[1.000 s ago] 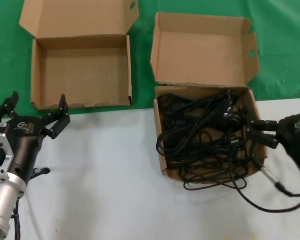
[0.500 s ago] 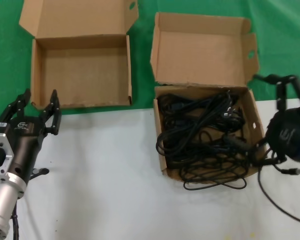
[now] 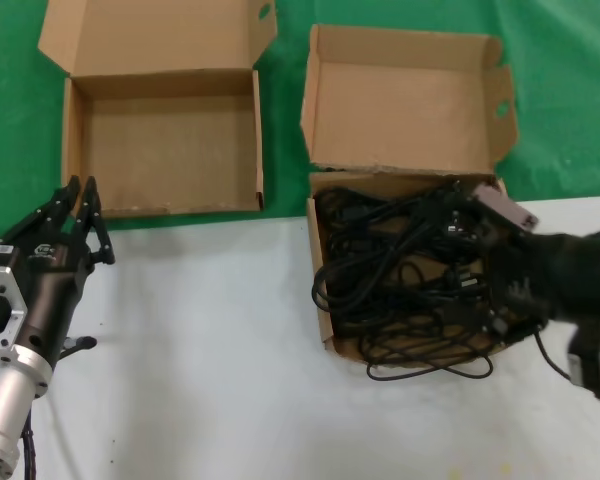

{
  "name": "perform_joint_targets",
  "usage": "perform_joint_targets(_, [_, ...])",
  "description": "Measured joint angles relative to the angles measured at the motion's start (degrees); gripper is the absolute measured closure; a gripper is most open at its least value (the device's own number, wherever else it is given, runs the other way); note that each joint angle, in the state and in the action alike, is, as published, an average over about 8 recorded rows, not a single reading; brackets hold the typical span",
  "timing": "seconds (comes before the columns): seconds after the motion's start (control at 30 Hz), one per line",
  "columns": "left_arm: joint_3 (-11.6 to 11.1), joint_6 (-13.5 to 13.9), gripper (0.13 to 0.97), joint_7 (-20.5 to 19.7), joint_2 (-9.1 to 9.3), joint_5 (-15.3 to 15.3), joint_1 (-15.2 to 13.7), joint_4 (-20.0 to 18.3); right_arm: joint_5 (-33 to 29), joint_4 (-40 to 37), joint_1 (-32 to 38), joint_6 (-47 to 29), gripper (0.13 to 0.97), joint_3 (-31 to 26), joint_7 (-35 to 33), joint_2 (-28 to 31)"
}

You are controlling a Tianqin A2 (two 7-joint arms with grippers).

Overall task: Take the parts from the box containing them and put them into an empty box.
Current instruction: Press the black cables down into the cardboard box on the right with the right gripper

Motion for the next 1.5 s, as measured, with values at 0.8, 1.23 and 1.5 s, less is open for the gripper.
perform_joint_targets(0.8, [0.0,0.0,0.952,0.0,0.0,0.0,0.0,0.0,-12.74,-11.41,20.22,-5.18,0.373,-16.55,-1.06,-6.39])
perform_joint_targets(1.23, [0.0,0.0,0.952,0.0,0.0,0.0,0.0,0.0,-16.23,-14.88,22.87,-4.66,0.595,-19.62,-0.58,-7.75])
perform_joint_targets(1.5, [0.0,0.0,0.952,0.0,0.0,0.0,0.0,0.0,-18.19,-15.26,23.41,-4.11,0.752,-20.86,0.98,-8.28])
